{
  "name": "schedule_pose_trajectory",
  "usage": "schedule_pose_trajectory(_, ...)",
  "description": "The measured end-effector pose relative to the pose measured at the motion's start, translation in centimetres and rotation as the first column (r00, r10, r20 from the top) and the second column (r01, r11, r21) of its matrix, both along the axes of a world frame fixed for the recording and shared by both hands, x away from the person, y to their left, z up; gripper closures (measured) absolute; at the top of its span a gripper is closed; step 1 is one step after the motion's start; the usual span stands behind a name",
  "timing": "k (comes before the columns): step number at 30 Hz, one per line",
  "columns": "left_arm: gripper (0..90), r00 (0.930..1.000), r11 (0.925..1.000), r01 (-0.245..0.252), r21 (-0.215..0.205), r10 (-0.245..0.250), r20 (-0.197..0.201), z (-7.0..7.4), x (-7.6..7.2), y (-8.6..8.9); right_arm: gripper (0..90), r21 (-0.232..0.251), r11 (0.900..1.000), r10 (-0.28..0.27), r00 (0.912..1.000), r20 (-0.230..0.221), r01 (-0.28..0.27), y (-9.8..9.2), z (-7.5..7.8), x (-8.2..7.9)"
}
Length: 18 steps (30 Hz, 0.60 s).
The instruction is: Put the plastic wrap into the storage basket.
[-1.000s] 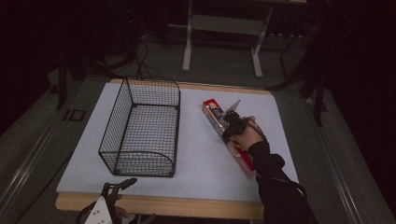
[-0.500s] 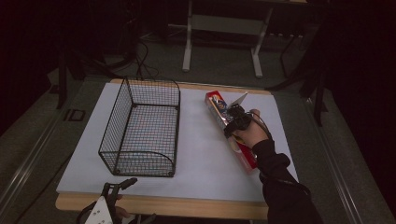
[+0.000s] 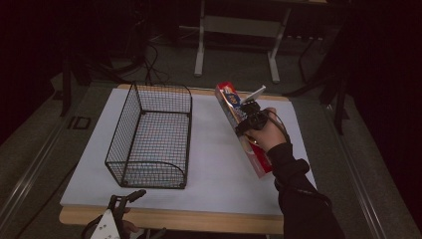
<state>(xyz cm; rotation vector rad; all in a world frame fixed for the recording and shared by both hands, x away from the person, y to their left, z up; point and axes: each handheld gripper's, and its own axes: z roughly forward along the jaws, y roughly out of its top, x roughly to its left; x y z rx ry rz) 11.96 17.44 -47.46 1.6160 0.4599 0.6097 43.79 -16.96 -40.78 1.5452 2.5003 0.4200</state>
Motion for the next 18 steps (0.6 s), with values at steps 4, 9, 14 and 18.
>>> schedule_pose_trajectory(4,0.2,1.0000,1.0000,0.000,0.001,0.000,0.000,0.0,0.0,0.0,39.2,0.009,1.000,0.005,0.9998,0.021,-0.005,0.8,1.3,-0.1)
schedule_pose_trajectory(9,0.2,1.0000,1.0000,0.000,0.002,0.000,0.002,0.0,0.0,0.0,39.2,0.022,1.000,0.021,0.9988,0.045,-0.022,2.0,2.8,-0.4)
schedule_pose_trajectory(14,0.2,1.0000,1.0000,-0.001,0.000,0.001,0.001,0.0,0.0,0.1,39.3,0.035,0.999,0.038,0.9971,0.065,-0.040,3.6,4.2,-0.7)
schedule_pose_trajectory(18,0.2,1.0000,1.0000,-0.002,0.000,0.002,0.003,0.0,0.0,0.1,39.3,0.044,0.998,0.042,0.9961,0.078,-0.046,4.8,5.2,-0.7)
